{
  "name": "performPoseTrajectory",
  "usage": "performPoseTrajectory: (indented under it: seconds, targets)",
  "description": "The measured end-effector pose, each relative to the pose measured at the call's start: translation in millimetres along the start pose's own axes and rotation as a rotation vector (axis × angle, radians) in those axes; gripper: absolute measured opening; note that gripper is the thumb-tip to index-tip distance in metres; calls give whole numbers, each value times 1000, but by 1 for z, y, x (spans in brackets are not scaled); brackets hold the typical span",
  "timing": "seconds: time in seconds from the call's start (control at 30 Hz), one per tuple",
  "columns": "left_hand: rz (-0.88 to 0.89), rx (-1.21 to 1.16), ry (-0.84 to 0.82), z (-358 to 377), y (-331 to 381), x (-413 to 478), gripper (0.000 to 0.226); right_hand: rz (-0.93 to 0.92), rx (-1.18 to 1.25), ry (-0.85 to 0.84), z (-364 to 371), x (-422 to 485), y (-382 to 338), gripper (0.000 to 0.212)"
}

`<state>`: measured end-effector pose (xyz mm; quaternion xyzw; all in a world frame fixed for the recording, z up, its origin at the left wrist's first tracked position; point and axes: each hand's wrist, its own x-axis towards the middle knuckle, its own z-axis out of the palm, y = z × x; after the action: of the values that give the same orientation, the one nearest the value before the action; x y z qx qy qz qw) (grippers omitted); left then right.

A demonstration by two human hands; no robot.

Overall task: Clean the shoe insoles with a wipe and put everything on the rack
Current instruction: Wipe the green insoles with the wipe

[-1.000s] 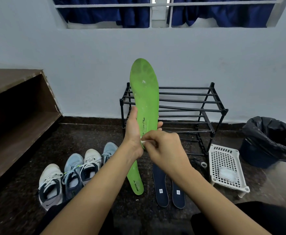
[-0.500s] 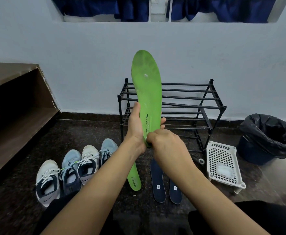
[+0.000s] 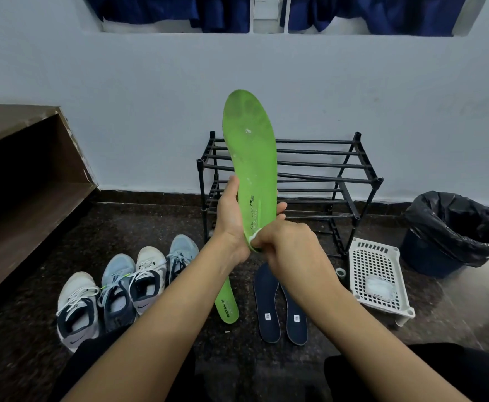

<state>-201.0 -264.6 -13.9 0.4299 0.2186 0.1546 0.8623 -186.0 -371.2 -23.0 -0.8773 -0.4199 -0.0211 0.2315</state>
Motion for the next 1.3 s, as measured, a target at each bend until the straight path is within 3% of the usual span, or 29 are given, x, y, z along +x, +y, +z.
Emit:
performPoseTrajectory:
  seconds: [0.1, 0.27, 0.37, 0.57, 0.8, 0.87, 1.07, 1.17, 1.3]
  targets:
    - [10, 25, -6, 0, 2, -1, 67, -39, -155, -5, 4, -2, -6, 24]
    - [48, 0, 6, -2, 7, 0, 69, 113, 490, 160, -4, -4, -11, 20]
    - [48, -19, 12, -4, 7, 1, 72, 154, 649, 139, -6, -4, -13, 18]
    - [6, 14, 31, -6, 2, -1, 66, 11, 239, 55, -2, -1, -16, 24]
    - [8, 3, 30, -8, 7, -1, 69, 16, -127, -29, -2, -2, -22, 31]
    - [16, 1, 34, -10, 7, 0, 68, 20, -42, -11, 1, -2, -22, 32]
    - [27, -32, 41, -13, 6, 1, 63, 147, 558, 120, -2, -1, -17, 21]
    - [12, -51, 50, -14, 5, 1, 62, 114, 539, 97, -3, 1, -17, 22]
    - [-20, -138, 41, -16, 13, 1, 61, 30, 267, 81, -2, 5, -16, 24]
